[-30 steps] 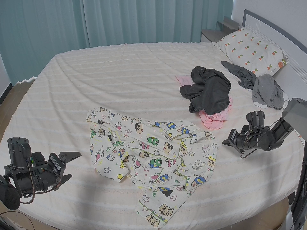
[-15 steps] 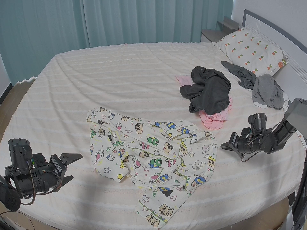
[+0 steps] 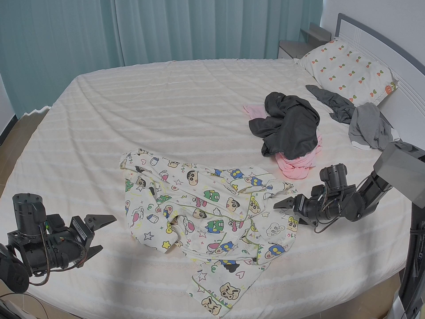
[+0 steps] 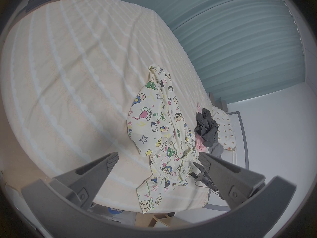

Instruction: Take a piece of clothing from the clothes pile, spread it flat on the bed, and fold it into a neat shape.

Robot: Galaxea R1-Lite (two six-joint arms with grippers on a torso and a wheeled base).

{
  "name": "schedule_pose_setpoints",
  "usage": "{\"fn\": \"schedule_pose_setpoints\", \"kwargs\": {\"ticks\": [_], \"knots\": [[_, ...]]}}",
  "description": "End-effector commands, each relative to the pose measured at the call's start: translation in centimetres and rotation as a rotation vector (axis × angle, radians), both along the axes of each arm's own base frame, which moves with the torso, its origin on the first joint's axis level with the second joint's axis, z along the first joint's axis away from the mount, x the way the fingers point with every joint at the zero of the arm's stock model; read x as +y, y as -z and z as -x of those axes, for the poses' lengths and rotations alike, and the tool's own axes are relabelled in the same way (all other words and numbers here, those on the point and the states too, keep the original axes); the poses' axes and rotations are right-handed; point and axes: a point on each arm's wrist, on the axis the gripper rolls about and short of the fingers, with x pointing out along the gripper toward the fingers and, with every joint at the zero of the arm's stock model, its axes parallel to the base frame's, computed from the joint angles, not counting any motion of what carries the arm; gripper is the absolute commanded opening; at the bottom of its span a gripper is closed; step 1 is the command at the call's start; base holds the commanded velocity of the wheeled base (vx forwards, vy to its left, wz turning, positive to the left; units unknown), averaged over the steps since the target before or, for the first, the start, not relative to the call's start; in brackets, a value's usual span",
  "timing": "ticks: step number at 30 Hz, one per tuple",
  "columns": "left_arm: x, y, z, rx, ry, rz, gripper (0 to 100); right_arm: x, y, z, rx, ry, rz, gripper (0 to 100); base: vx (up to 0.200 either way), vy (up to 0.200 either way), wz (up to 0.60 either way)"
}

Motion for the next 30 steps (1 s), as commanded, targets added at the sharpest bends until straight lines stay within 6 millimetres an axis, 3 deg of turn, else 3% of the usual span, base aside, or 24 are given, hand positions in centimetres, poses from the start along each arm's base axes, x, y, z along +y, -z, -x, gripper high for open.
{"fn": "schedule_pose_setpoints", "kwargs": {"ticks": [1,7,12,21,30], "knots": [[0.0,0.1,-0.1,0.008,0.001,0.0,100,1.1,1.1,0.0,0.028,-0.026,0.008,0,0.0,0.0,0.0],[0.0,0.1,-0.1,0.006,0.001,0.0,100,1.0,1.3,-0.1,0.037,-0.012,0.01,0,0.0,0.0,0.0],[0.0,0.1,-0.1,0.006,0.001,0.0,100,-1.5,0.5,-0.5,-0.002,0.102,0.065,0,0.0,0.0,0.0],[0.0,0.1,0.0,0.006,0.003,-0.005,100,-6.3,-1.1,0.9,-0.057,0.252,0.114,0,0.0,0.0,0.0],[-0.2,0.4,0.2,0.022,0.024,-0.01,100,-8.1,-1.2,0.7,-0.09,0.275,0.178,0,0.0,0.0,0.0]]}}
